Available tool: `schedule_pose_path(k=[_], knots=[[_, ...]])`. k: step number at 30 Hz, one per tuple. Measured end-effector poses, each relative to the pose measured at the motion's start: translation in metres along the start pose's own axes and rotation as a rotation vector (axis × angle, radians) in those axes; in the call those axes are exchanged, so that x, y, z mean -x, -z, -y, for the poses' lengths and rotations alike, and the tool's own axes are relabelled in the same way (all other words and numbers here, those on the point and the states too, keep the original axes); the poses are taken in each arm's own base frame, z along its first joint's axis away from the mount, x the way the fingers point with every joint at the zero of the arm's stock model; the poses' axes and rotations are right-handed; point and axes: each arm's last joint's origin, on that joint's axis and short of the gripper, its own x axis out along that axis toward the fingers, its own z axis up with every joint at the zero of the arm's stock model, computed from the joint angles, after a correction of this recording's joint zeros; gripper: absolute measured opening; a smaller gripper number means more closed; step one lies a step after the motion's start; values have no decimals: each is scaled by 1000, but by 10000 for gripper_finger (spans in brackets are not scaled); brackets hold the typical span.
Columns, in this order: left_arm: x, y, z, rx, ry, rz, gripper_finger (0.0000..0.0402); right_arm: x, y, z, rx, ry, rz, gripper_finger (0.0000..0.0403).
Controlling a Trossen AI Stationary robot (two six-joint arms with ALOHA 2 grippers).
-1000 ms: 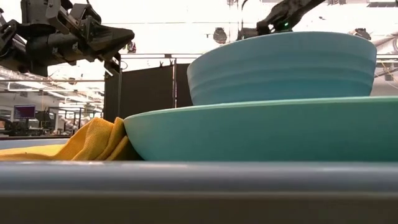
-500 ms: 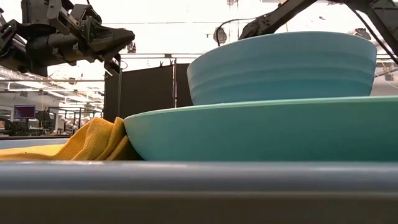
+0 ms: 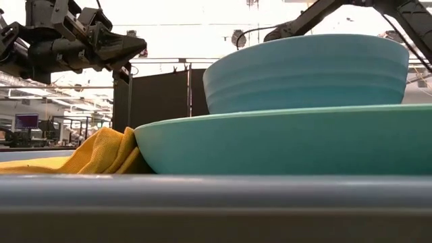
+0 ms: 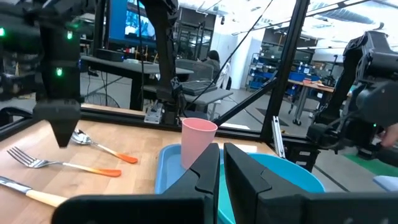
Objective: Set up tray
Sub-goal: Put the orange fork on top of the orange napkin on the blue serving tray
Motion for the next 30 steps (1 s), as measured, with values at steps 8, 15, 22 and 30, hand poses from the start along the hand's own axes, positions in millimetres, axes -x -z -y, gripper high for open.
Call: schedule_pose_path(k=[8,15,22,30], knots=[[0,1,0,3,-3,-12,26,-15,-3,-3,4,26,-28,169],[0,1,0,-3,-4,-13,26,-14,-6,-2,6,9,-13,200],[0,1,0,-3,-4,-15,26,-21,-3,-2,-5,-35,-37,193],[0,2,0,-2,-4,-16,26,-37,1,3,-21,-45,-59,191]])
